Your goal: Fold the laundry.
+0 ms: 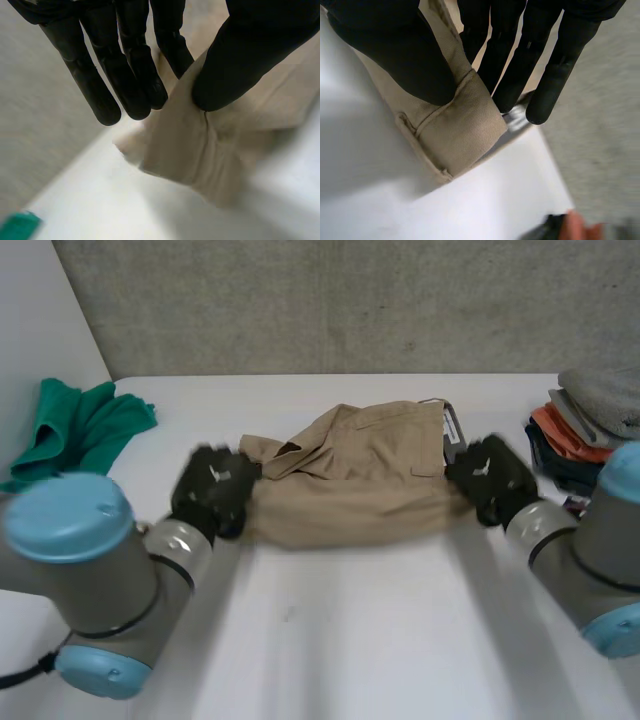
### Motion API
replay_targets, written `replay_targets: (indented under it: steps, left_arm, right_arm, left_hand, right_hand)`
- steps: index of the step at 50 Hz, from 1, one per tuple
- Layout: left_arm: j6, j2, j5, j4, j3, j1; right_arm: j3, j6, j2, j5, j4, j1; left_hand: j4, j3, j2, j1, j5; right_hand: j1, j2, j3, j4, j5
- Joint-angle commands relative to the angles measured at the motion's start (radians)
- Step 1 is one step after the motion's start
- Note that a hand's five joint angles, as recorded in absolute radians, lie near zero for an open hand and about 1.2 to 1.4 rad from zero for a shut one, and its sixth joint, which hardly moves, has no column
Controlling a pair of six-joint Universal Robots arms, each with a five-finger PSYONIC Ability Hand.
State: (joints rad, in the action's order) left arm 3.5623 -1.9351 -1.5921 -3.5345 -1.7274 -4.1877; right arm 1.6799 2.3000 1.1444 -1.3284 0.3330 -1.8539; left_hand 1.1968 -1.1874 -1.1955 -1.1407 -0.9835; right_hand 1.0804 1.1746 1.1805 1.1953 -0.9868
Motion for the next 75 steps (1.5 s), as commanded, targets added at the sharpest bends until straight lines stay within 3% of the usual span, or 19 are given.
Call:
replay_targets:
  steps: [1, 8, 13, 16, 25, 28, 30, 33, 37, 38, 41, 43, 49, 58, 68, 72, 75]
  left_arm:
    - [-0.019, 0.254, -0.025, 0.019, 0.032, 0.008]
    - [-0.031, 0.485, -0.023, 0.172, 0.184, 0.017]
    - [-0.036, 0.504, -0.019, 0.322, 0.304, 0.017]
    - [-0.037, 0.452, -0.017, 0.351, 0.344, 0.017]
    - [-0.019, 0.096, -0.002, 0.35, 0.388, 0.006]
    - [0.018, -0.042, -0.002, 0.341, 0.454, -0.005]
    - [0.062, -0.16, -0.003, 0.283, 0.575, -0.031]
    - [0.089, -0.206, -0.003, 0.194, 0.666, -0.043]
    - [0.086, -0.202, -0.003, -0.065, 0.79, -0.052]
    - [0.086, -0.188, -0.003, -0.186, 0.801, -0.057]
    - [0.082, -0.139, -0.006, -0.334, 0.802, -0.061]
    - [0.079, -0.104, -0.006, -0.403, 0.792, -0.066]
    - [0.063, -0.079, -0.003, -0.334, 0.718, -0.075]
    - [0.024, -0.028, 0.0, -0.27, 0.375, -0.08]
    - [0.033, -0.022, 0.0, -0.236, 0.052, -0.022]
    - [0.05, 0.022, 0.0, -0.121, -0.024, 0.015]
    - [0.069, 0.099, 0.001, 0.044, -0.076, 0.023]
  right_arm:
    - [-0.072, 0.045, 0.271, -0.054, -0.172, -0.001]
    - [-0.339, 0.116, 0.457, -0.092, -0.519, -0.007]
    - [-0.46, 0.124, 0.508, -0.086, -0.652, 0.004]
    - [-0.476, 0.124, 0.434, -0.083, -0.661, -0.002]
    - [-0.476, 0.114, 0.111, -0.117, -0.66, -0.062]
    - [-0.505, 0.122, 0.017, -0.161, -0.609, -0.067]
    - [-0.545, 0.121, -0.032, -0.195, -0.505, -0.068]
    - [-0.588, 0.121, -0.054, -0.23, -0.3, -0.073]
    - [-0.637, 0.127, -0.049, -0.258, 0.034, -0.077]
    - [-0.641, 0.125, -0.045, -0.262, 0.169, -0.08]
    - [-0.651, 0.125, -0.031, -0.275, 0.309, -0.085]
    - [-0.654, 0.125, -0.025, -0.278, 0.331, -0.105]
    - [-0.632, 0.127, -0.028, -0.278, 0.258, -0.139]
    - [-0.525, 0.18, -0.099, -0.247, 0.209, -0.136]
    - [-0.398, 0.176, -0.216, -0.242, 0.055, -0.139]
    - [-0.322, 0.171, -0.187, -0.244, -0.04, -0.131]
    - [-0.241, 0.161, -0.111, -0.242, -0.144, -0.13]
  left_hand:
    - [0.199, -0.209, -0.201, -0.256, -0.238]
    - [0.199, -0.209, -0.201, -0.256, -0.238]
    - [0.199, -0.209, -0.201, -0.256, -0.238]
    - [0.199, -0.209, -0.201, -0.256, -0.238]
    - [0.199, -0.209, -0.201, -0.256, -0.238]
    - [0.199, -0.209, -0.201, -0.256, -0.238]
    - [0.199, -0.209, -0.201, -0.256, -0.238]
    - [0.199, -0.209, -0.201, -0.256, -0.238]
    - [0.199, -0.209, -0.201, -0.256, -0.238]
    - [0.199, -0.209, -0.201, -0.256, -0.238]
    - [0.199, -0.209, -0.201, -0.256, -0.238]
    - [0.199, -0.209, -0.201, -0.256, -0.238]
    - [0.199, -0.209, -0.201, -0.256, -0.238]
    - [0.199, -0.209, -0.201, -0.256, -0.238]
    - [0.199, -0.209, -0.201, -0.256, -0.238]
    - [0.199, -0.209, -0.201, -0.256, -0.238]
    - [0.199, -0.209, -0.201, -0.256, -0.238]
  right_hand:
    - [0.316, 0.222, 0.216, 0.201, -0.235]
    - [0.316, 0.222, 0.216, 0.201, -0.235]
    - [0.316, 0.222, 0.216, 0.201, -0.235]
    - [0.316, 0.222, 0.216, 0.201, -0.235]
    - [0.316, 0.222, 0.216, 0.201, -0.235]
    - [0.316, 0.222, 0.216, 0.201, -0.235]
    - [0.316, 0.222, 0.216, 0.201, -0.235]
    - [0.316, 0.222, 0.216, 0.201, -0.235]
    - [0.316, 0.222, 0.216, 0.201, -0.235]
    - [0.316, 0.222, 0.216, 0.201, -0.235]
    - [0.316, 0.222, 0.216, 0.201, -0.235]
    - [0.316, 0.222, 0.216, 0.201, -0.235]
    - [0.316, 0.222, 0.216, 0.201, -0.235]
    - [0.316, 0.222, 0.216, 0.201, -0.235]
    - [0.316, 0.222, 0.216, 0.201, -0.235]
    - [0.316, 0.222, 0.216, 0.201, -0.235]
    - [0.316, 0.222, 0.216, 0.201, -0.235]
